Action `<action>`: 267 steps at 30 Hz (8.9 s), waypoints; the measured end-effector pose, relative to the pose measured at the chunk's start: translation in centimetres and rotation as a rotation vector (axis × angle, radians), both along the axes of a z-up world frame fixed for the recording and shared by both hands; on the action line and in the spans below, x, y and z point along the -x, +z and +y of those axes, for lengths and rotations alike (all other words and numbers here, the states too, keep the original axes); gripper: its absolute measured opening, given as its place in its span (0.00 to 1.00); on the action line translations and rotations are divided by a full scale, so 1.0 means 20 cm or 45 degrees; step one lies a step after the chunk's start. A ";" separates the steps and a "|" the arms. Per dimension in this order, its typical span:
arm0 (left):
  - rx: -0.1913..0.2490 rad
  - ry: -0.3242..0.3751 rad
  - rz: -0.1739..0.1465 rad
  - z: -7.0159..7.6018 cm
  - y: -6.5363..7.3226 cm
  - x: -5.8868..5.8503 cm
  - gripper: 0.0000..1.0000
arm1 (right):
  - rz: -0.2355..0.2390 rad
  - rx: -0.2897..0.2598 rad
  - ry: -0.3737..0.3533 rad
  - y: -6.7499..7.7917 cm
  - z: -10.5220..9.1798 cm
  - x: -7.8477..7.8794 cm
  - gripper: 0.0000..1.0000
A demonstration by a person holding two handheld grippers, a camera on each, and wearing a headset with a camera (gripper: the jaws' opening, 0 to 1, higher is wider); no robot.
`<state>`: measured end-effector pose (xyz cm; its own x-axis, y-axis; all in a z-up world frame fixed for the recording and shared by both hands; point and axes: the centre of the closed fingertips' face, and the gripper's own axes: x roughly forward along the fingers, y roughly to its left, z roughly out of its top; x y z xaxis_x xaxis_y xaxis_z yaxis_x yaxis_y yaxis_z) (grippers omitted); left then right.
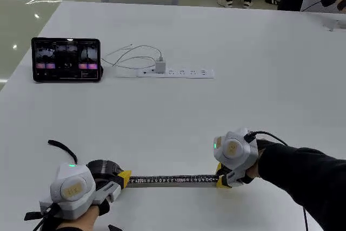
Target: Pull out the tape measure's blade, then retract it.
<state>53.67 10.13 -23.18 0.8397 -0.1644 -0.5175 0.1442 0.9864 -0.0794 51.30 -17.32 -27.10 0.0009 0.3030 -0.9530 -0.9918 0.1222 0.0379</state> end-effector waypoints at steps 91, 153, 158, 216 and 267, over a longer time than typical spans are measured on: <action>-0.011 0.021 0.147 0.02 -0.06 -0.01 0.64 | 0.021 -0.029 0.057 0.00 0.09 0.01 0.09; -0.003 0.030 0.164 0.01 -0.06 -0.01 0.64 | 0.021 -0.030 0.039 0.00 0.22 0.01 0.09; -0.003 0.030 0.165 0.01 -0.06 -0.01 0.64 | 0.023 -0.034 0.039 0.00 0.23 0.01 0.09; 0.012 0.023 0.186 0.01 -0.07 -0.02 0.64 | 0.006 -0.106 0.106 0.00 0.34 0.00 0.09; 0.009 0.004 0.175 0.01 -0.07 -0.01 0.64 | 0.019 -0.119 0.063 0.00 0.42 0.00 0.10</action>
